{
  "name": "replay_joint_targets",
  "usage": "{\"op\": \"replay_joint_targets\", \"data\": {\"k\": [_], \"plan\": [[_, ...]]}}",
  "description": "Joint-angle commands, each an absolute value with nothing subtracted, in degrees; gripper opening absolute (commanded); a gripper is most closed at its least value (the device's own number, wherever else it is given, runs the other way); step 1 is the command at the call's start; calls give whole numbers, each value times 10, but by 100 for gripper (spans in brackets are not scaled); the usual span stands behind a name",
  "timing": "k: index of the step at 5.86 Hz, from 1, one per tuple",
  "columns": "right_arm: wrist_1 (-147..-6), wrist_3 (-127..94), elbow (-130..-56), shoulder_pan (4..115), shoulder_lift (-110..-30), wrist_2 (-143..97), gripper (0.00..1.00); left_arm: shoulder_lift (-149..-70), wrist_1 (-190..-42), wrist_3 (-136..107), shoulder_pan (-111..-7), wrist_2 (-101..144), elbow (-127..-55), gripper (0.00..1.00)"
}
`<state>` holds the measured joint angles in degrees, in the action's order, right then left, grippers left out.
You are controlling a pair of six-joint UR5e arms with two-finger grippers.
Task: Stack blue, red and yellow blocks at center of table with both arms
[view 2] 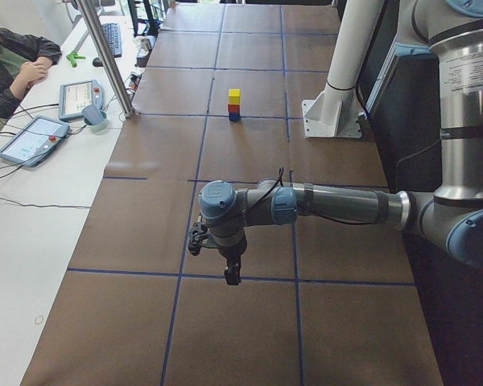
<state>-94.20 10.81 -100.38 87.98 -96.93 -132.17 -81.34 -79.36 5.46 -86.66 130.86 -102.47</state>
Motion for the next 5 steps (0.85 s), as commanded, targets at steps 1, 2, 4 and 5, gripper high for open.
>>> {"op": "replay_joint_targets", "data": {"k": [1,2,4,5], "plan": [[-941,108,-1002,880,-969,-1322,100,-811,-795,54,-867,1310,-1012,100],[-940,116,-1007,880,-969,-1322,100,-812,-795,54,-867,1310,-1011,100],[-940,116,-1007,880,-969,-1321,100,-816,-799,56,-867,1304,-1013,100],[-941,114,-1005,880,-971,-1322,100,-817,-799,55,-867,1305,-1013,100]]}}
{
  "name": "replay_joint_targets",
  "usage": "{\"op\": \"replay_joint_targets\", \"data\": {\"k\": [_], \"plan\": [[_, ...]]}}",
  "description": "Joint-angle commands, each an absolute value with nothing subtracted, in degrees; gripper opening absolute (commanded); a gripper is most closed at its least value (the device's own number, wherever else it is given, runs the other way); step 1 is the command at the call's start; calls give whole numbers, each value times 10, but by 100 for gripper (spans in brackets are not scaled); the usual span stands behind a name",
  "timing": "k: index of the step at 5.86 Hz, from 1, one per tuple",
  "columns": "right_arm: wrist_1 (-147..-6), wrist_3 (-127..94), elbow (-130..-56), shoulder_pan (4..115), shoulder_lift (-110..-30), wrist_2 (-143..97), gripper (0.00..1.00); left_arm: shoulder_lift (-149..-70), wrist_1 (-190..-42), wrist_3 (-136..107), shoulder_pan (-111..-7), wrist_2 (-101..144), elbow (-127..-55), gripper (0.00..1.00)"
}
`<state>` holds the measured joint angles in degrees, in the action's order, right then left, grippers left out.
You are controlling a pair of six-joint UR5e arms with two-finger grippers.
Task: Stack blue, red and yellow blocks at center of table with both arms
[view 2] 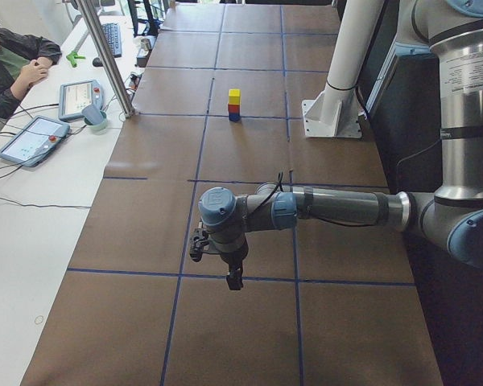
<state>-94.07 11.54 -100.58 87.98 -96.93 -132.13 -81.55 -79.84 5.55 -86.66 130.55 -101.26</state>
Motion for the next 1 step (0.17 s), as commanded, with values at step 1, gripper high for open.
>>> {"op": "replay_joint_targets", "data": {"k": [1], "plan": [[-941,114,-1004,881,-972,-1322,100,-817,-801,56,-867,1305,-1013,100]]}}
